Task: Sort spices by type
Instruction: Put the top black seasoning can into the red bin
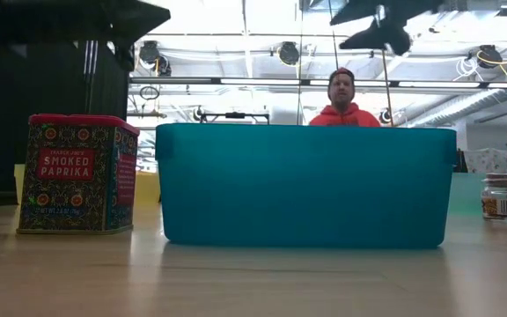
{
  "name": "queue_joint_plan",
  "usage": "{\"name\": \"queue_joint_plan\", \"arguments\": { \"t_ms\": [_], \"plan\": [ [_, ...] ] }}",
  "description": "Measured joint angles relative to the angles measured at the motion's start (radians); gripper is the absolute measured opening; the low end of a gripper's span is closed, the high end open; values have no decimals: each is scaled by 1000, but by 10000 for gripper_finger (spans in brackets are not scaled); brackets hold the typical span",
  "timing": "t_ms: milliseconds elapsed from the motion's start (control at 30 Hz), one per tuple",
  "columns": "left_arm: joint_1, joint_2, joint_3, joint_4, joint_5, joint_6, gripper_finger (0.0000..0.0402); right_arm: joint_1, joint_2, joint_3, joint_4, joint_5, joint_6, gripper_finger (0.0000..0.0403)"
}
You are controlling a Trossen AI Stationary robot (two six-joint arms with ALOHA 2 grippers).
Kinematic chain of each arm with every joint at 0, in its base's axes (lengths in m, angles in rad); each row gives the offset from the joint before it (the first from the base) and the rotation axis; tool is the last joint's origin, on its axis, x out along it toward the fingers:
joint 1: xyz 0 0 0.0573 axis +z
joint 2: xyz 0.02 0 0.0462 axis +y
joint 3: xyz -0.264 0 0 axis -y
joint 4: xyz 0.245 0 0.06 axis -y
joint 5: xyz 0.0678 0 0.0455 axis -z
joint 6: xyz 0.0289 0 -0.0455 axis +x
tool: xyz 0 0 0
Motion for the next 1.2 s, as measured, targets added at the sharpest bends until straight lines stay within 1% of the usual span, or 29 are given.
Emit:
{"name": "queue_joint_plan", "arguments": {
  "t_ms": [100,167,233,333,433,533,600,700,833,1000,1133,1200],
  "plan": [
    [0,-2,20,4,14,-31,22,-1,41,2,124,0,-47,286],
    [-3,-2,30,3,21,-32,22,-10,57,25,135,0,-67,286],
    [-10,-2,39,-18,19,-30,22,-20,70,65,108,1,-74,286],
    [-14,-2,53,-88,-11,-14,22,-34,96,147,4,0,-66,286],
    [-14,-2,71,-199,-59,-2,22,-45,142,232,-128,-3,-40,286],
    [-13,-1,88,-302,-74,8,22,-50,194,304,-257,-3,-13,286],
    [-13,-2,91,-337,-77,21,22,-49,225,335,-335,-3,6,286],
    [-13,-1,91,-361,-77,22,22,-49,260,346,-386,-11,-2,286],
    [-13,-1,108,-362,-77,22,22,-54,304,346,-370,-39,-124,286],
    [-11,-2,185,-389,-77,80,22,-78,349,346,-294,-118,-266,286],
    [-11,-2,246,-462,-77,135,22,-104,383,346,-251,-215,-293,286],
    [-11,-2,254,-487,-78,172,22,-113,406,346,-243,-244,-296,286]
  ]
}}
